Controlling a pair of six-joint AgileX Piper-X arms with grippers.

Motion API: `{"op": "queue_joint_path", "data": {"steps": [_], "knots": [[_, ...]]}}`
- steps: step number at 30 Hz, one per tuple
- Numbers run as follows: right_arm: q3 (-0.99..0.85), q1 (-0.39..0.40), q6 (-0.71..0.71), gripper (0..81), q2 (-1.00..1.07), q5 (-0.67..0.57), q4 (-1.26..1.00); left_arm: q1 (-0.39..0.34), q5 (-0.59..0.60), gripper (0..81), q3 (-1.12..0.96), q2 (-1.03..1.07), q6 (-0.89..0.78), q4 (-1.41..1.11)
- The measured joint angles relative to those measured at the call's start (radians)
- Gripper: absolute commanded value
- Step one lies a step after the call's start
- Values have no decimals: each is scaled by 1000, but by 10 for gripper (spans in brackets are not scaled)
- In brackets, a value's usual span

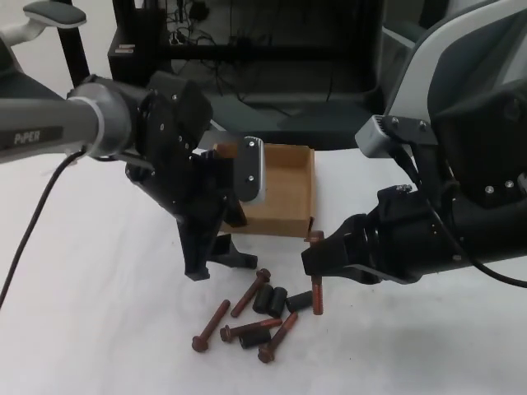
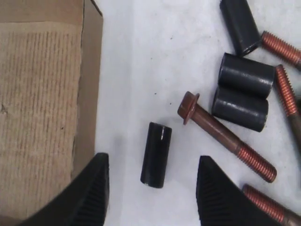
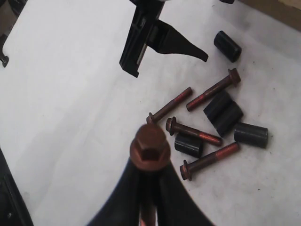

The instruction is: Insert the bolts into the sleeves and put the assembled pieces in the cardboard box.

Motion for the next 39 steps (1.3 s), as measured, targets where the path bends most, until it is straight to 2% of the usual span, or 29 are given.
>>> {"op": "queue_joint_path", "data": {"steps": [30, 32, 37, 39], "knots": [[0, 0, -5, 6, 0, 0, -22, 0, 20, 556, -45, 125, 0, -1], [0, 0, -5, 6, 0, 0, -22, 0, 20, 486, -45, 125, 0, -1], [0, 0, -5, 6, 0, 0, -35, 0, 20, 193, -48, 125, 0, -1], [0, 0, -5, 6, 0, 0, -41, 0, 20, 158, -50, 125, 0, -1]]}}
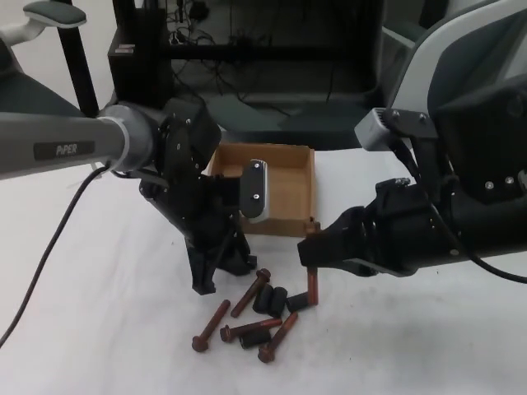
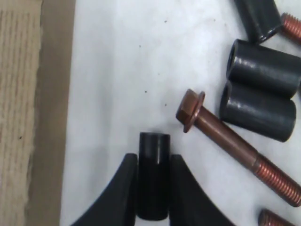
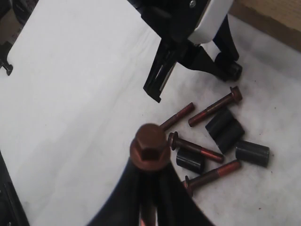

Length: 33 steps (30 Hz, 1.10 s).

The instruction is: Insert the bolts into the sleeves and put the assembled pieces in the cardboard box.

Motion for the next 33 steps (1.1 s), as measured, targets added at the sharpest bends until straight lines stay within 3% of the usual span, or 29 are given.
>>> {"op": "queue_joint_path", "data": {"steps": [8, 13, 22, 33], "knots": [[0, 0, -3, 6, 0, 0, -3, 0, 1, 155, -3, 6, 0, 4], [0, 0, -3, 6, 0, 0, -3, 0, -37, 3, -8, 6, 0, 23], [0, 0, -3, 6, 0, 0, -3, -2, -106, 17, -13, -18, -11, 79], [0, 0, 12, 6, 0, 0, -4, -2, -108, 17, 43, -174, -168, 173]]}}
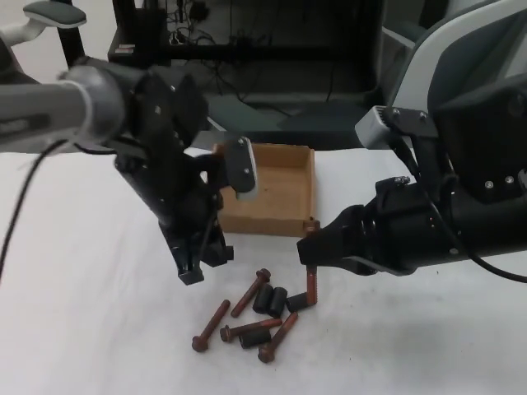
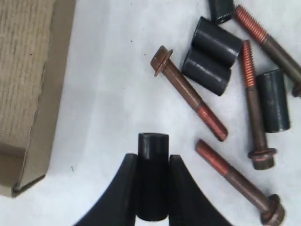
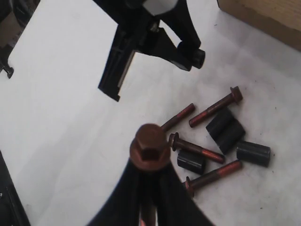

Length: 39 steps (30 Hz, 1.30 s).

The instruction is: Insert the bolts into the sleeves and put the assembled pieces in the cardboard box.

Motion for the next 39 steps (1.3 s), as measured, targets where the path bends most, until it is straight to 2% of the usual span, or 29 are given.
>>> {"op": "queue_joint_path", "data": {"steps": [8, 19, 26, 39], "knots": [[0, 0, 72, 6, 0, 0, -41, 2, 70, 17, 244, -257, -157, -52], [0, 0, 203, 6, 0, 46, -200, 2, 213, 17, 584, -633, -609, -436], [1, 0, 315, 6, 0, 97, -353, 2, 283, 17, 650, -670, -812, -629], [1, 0, 391, 6, 0, 159, -439, 2, 334, 17, 649, -670, -990, -823]]}}
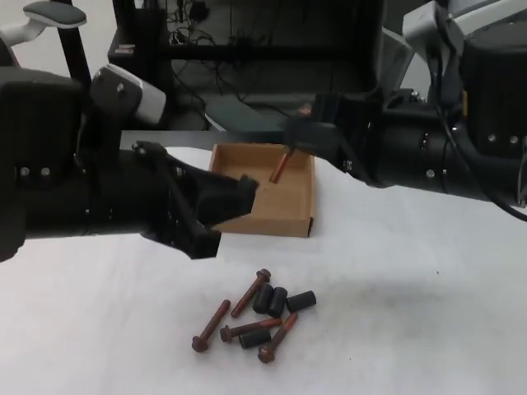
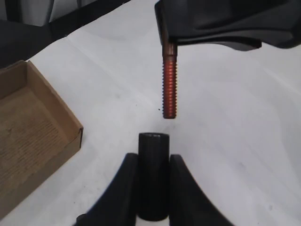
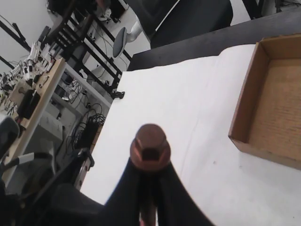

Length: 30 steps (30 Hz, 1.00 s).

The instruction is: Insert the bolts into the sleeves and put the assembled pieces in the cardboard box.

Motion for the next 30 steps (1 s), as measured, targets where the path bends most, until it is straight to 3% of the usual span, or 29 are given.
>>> {"op": "queue_joint_path", "data": {"steps": [21, 30], "knots": [[0, 20, 34, 6, 0, 8, -41, -7, 13, 17, 0, 0, -56, -43], [0, 24, 34, 6, 0, 30, -44, -96, -59, 17, 0, 0, -56, -64]]}}
